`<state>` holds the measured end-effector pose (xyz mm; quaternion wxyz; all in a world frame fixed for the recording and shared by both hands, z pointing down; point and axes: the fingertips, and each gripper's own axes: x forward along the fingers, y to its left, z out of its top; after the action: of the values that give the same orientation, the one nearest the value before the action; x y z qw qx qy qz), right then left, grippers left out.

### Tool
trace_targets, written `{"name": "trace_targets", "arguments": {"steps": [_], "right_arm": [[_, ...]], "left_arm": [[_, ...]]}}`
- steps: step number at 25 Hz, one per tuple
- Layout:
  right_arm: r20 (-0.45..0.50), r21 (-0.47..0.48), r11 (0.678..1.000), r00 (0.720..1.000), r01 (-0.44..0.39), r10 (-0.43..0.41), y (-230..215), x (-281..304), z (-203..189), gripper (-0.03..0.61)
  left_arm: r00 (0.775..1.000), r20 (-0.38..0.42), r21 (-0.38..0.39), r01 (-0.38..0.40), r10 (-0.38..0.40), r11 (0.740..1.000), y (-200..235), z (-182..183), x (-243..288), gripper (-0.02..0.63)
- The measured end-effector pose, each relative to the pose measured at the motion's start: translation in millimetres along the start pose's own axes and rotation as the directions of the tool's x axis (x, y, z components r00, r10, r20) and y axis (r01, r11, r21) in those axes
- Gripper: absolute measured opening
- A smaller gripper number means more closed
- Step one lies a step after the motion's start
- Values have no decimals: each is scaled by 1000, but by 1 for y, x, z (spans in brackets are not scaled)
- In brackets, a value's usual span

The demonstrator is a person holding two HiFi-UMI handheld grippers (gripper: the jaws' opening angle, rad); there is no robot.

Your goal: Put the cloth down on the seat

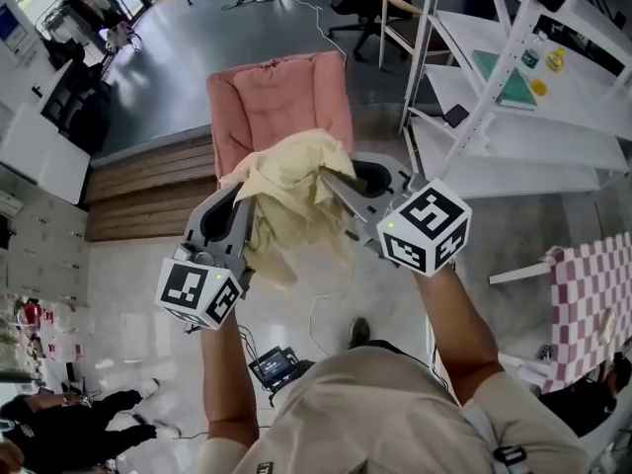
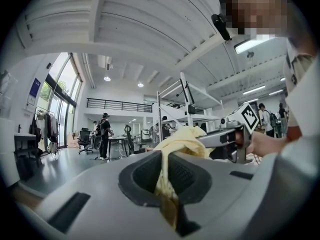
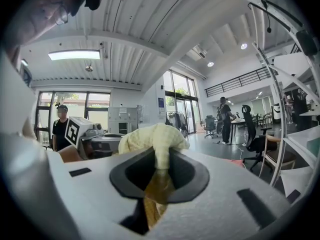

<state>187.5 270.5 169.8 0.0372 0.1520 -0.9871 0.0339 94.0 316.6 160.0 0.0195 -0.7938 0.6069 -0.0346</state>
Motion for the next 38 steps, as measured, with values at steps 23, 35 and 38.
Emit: {"name": "trace_targets", "arguments": {"steps": [23,35,38], "right_arm": [[9,-12,970,970,242,-242,-136,41,6,49],[17,5,928,928,372,-372,-193,134,22,49],[13,-4,922,922,388,-388,-199,156,26,49]], "left_arm": [[968,57,28,241,-243,970,54,-1,164,17],[916,56,51,395,-398,917,148,-10,231,17],[906,60,53,417,-419,908,171,-10,240,17]]}}
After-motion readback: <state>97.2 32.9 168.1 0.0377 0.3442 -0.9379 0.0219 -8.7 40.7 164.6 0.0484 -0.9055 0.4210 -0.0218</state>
